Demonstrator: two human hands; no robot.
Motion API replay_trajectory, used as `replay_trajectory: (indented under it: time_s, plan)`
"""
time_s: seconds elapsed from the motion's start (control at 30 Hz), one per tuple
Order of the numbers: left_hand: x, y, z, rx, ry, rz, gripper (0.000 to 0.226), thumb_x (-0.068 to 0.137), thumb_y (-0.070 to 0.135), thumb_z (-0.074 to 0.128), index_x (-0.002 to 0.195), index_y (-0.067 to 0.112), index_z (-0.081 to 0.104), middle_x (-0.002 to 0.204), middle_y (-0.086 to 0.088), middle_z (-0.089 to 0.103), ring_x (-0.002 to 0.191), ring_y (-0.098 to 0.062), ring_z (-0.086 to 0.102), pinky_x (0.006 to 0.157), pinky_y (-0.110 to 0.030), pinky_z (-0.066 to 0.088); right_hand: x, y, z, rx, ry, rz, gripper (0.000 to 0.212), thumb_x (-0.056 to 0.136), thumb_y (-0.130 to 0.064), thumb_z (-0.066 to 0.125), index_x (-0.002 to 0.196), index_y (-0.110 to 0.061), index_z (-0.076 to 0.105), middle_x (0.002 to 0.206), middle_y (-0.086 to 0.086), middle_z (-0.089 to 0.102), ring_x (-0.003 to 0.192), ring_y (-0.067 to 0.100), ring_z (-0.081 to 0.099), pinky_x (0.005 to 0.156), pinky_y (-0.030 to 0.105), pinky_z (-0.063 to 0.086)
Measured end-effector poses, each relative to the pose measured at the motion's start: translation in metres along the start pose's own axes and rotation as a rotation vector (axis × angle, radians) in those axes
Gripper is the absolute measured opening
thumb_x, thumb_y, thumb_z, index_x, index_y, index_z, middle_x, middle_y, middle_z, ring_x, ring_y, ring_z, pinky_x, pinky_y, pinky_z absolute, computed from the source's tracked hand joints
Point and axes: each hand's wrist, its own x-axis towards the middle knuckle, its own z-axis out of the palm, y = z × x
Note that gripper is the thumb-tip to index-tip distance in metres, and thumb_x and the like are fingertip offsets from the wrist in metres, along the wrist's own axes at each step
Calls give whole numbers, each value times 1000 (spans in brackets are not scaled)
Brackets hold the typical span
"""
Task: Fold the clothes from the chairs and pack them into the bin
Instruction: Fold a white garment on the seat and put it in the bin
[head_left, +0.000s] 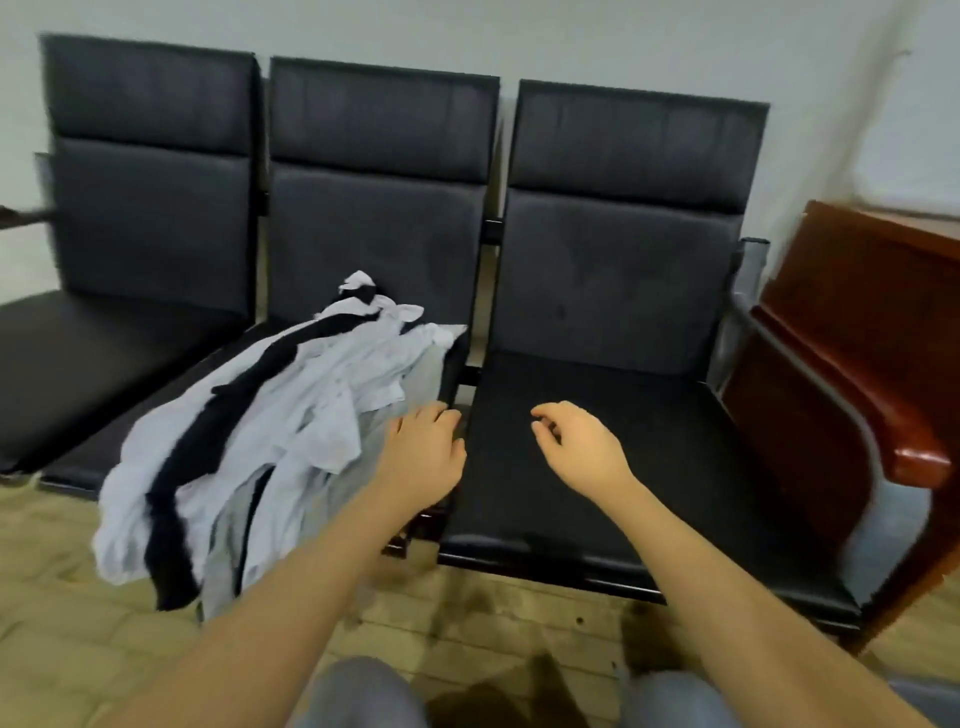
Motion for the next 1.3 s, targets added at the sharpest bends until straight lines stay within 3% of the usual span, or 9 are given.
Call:
replay_trajectory:
  time_s: [0.17, 0.33, 0.47, 0.67, 0.8, 0.93, 1.03, 1.13, 1.3]
  plan:
    - [4, -99, -1, 11, -9, -194, 56, 85, 38, 27, 130, 13, 51, 136, -4, 46, 124, -27, 41, 97, -35, 27, 64, -66, 75, 68, -65, -138, 30, 98, -30, 47, 119, -14, 62, 109, 3, 63, 102, 23, 58, 88, 40, 44]
    - [16, -174, 8, 87, 43, -298, 41, 99, 35, 36, 138, 21, 41, 146, 3, 36, 133, -20, 32, 100, -33, 23, 110, -122, 135, 134, -68, -214, 34, 98, -38, 46, 125, -23, 58, 126, -3, 58, 120, 18, 48, 82, 24, 18]
    - [25, -203, 23, 16, 88, -282, 65, 86, 56, 19, 135, 23, 46, 141, 5, 42, 130, -18, 35, 98, -32, 21, 138, -151, 169, 91, -39, -211, 40, 94, -46, 47, 129, -26, 52, 127, -6, 52, 121, 17, 42, 91, 30, 16]
    - [29, -193, 48, -57, 155, -180, 74, 78, 58, 11, 128, 25, 55, 128, 7, 54, 117, -19, 45, 88, -30, 20, 140, -134, 186, 76, -4, -88, 8, 92, -25, 55, 92, -22, 63, 95, -7, 53, 104, 15, 46, 70, 30, 9]
    - [24, -186, 51, -76, 245, -173, 54, 83, 47, 33, 106, 15, 70, 98, -2, 68, 88, -25, 62, 75, -35, 34, 129, -125, 165, 314, 143, -27, 16, 92, -21, 58, 76, -23, 54, 84, -11, 48, 89, 10, 39, 75, 27, 12]
    - [21, -180, 51, -61, 344, -186, 35, 80, 32, 43, 82, 13, 73, 64, 2, 61, 56, -21, 61, 55, -32, 43, 124, -116, 131, 406, 273, -30, 18, 91, -19, 61, 75, -23, 56, 79, -13, 51, 80, 11, 49, 74, 28, 17]
    - [19, -177, 46, -197, 351, -291, 30, 87, 22, 49, 77, 6, 72, 70, -9, 62, 63, -31, 60, 63, -38, 42, 119, -108, 115, 456, 271, -22, 19, 91, -19, 62, 73, -20, 57, 73, -9, 55, 70, 13, 54, 84, 34, 33]
    - [22, -172, 29, -267, 447, -349, 15, 91, 7, 57, 85, 1, 69, 83, -14, 61, 73, -34, 59, 68, -38, 44, 115, -105, 99, 521, 259, -11, 15, 91, -14, 61, 77, -10, 60, 77, 1, 58, 72, 18, 57, 78, 45, 50]
    - [30, -151, -22, -214, 584, -281, 14, 92, 4, 54, 87, -2, 65, 88, -17, 61, 76, -36, 58, 69, -44, 43, 114, -115, 68, 634, 322, -27, 10, 92, -11, 59, 82, -11, 62, 83, 0, 60, 78, 15, 59, 73, 33, 52]
